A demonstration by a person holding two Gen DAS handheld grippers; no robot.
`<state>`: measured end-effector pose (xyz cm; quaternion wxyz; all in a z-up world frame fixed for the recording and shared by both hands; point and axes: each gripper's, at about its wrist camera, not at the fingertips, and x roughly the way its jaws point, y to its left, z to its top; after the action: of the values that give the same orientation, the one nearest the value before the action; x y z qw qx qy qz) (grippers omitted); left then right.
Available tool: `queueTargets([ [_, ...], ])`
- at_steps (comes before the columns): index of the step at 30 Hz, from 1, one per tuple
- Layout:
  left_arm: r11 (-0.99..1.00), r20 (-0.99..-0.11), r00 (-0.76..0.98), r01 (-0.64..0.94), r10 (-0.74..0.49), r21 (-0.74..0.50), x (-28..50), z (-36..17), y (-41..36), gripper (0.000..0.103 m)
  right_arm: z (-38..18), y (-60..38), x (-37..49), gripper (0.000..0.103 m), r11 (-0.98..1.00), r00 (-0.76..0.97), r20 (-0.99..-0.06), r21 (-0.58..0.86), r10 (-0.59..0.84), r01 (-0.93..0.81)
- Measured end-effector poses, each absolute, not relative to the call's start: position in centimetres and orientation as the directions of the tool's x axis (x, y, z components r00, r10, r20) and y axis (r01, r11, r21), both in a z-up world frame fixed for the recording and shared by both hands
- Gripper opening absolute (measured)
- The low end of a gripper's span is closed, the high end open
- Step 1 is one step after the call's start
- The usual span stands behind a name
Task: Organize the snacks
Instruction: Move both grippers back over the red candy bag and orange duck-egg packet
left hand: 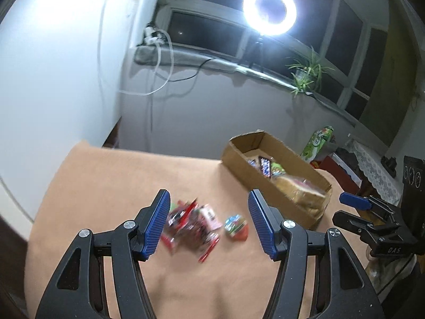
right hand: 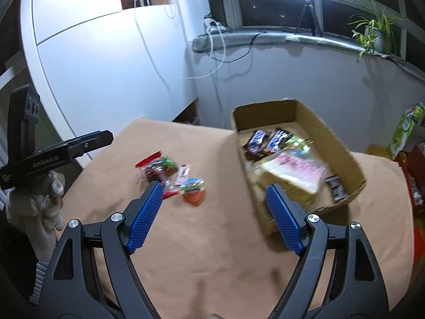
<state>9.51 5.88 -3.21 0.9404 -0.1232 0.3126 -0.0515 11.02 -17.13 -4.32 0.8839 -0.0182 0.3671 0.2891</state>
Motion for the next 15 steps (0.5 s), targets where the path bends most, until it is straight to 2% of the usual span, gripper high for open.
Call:
queueTargets([
  [4,0.962,-0.590,0.791,-0.008,-0.160,-0.272,8.6,-4.5,6.7,0.061,-5.8,-15.7,10.6,0.083,0.819,0.529,-0.676,0.200,0.513,-0.538],
  [9,0.940,-0.600,0.778,-0.041,-0.183,-0.340,7.7,-6.4,7.1,0.060,-7.5,-14.6,11.0,0.083,0.812,0.494,-0.700,0.216,0.516,-0.542],
  [12,0.930,-0.616,0.755,-0.023,-0.223,-0.366,7.5,-7.7,6.3,0.055,-9.0,-13.8,11.7,0.083,0.809,0.467,-0.717,0.231,0.517,-0.541],
  [15,0.930,-0.654,0.712,-0.006,-0.254,-0.368,8.4,-9.3,5.2,0.046,-10.5,-12.9,12.7,0.071,0.804,0.426,-0.738,0.261,0.523,-0.535],
])
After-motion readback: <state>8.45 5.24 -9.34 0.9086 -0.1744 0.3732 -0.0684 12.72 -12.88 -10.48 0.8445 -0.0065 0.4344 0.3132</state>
